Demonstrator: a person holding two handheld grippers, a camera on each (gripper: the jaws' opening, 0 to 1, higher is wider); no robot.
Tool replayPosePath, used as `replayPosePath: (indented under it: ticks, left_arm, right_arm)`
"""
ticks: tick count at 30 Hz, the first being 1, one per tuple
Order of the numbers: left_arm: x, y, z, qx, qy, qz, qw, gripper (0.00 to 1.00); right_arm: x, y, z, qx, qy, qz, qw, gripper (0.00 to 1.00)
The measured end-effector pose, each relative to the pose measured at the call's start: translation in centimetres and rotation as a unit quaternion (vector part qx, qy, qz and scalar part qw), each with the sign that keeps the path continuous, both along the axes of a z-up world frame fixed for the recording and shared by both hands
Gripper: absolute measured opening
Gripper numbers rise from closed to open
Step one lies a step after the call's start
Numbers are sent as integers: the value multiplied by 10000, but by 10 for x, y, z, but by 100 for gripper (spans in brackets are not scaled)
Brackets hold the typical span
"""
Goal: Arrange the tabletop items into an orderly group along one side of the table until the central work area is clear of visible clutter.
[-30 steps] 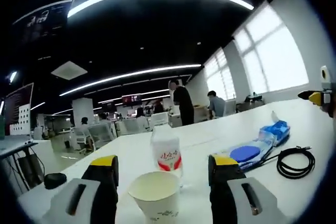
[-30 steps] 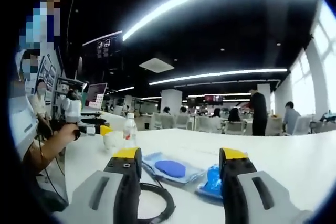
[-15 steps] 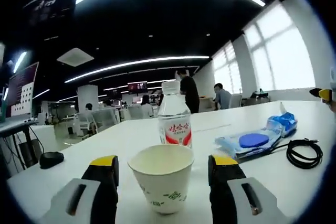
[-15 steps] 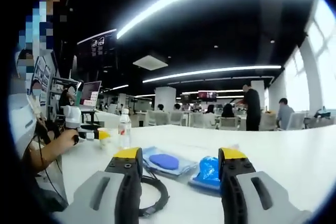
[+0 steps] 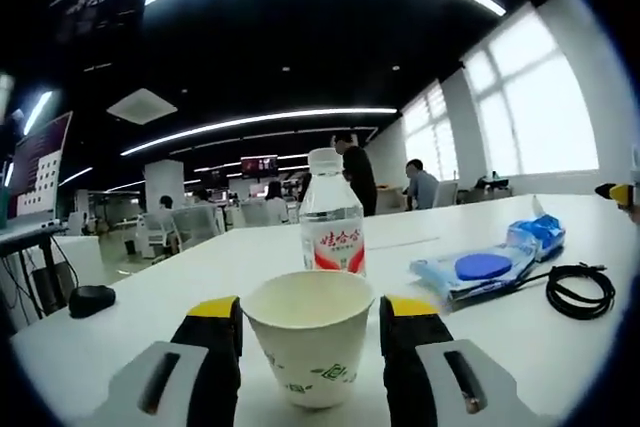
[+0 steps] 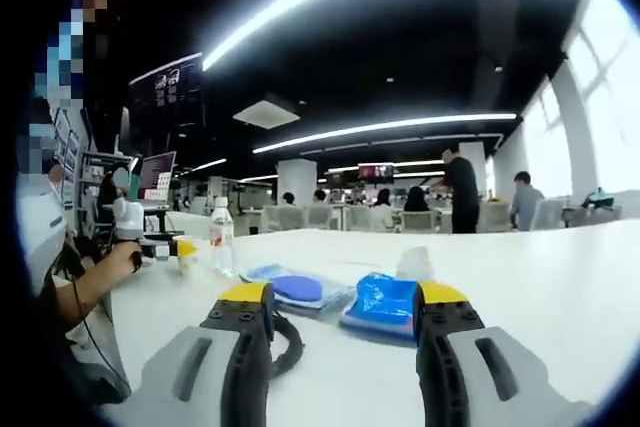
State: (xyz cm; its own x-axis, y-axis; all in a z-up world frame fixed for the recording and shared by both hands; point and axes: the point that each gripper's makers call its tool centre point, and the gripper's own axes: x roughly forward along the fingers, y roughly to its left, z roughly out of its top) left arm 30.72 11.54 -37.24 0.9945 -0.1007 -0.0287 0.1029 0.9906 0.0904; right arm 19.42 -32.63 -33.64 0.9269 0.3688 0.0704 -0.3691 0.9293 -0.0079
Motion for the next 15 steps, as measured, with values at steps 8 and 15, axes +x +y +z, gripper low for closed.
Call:
replayPosePath:
  ticks: [8,15]
  left_arm:
    - [3,-1,3,-169,3,-182,9997,49]
    - [3,5,4,-254,-13,-157,9996,48]
  right_arm:
    - [-4,-7,4,37,-72,-100,9999,53]
    - [-5,-12,2,39,-47,-149,9999,53]
